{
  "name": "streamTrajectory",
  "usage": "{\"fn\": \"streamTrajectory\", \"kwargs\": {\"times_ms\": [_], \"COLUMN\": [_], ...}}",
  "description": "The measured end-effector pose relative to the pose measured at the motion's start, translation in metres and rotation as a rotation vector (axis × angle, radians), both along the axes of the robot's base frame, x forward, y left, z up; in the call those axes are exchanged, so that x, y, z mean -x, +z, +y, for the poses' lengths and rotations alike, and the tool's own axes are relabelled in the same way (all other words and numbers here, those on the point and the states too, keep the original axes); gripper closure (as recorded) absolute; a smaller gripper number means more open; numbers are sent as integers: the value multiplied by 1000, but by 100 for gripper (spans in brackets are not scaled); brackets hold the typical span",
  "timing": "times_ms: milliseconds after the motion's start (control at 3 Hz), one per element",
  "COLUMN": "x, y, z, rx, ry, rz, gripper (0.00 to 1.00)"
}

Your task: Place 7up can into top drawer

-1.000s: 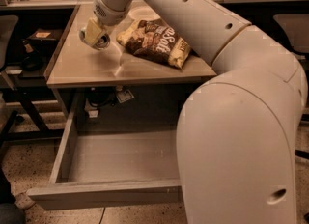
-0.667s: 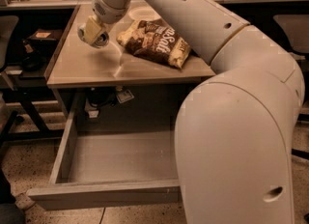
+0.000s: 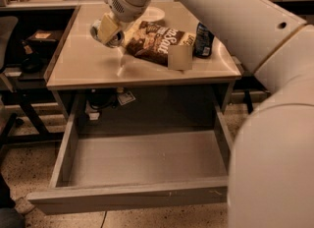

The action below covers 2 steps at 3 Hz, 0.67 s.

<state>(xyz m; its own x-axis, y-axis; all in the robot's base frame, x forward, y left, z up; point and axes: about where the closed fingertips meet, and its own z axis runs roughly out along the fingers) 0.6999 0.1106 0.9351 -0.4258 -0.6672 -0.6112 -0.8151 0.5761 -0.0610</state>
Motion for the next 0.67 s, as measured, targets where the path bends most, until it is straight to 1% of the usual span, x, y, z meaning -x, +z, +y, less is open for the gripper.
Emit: {"fn": "streamTrajectory", "kwargs": {"times_ms": [333, 667], "x": [42, 96], "y": [-6, -54], "z": [-33, -59], "rx": [-25, 26], "ry": [-62, -128], "rz": [18, 84], "gripper": [100, 100]}}
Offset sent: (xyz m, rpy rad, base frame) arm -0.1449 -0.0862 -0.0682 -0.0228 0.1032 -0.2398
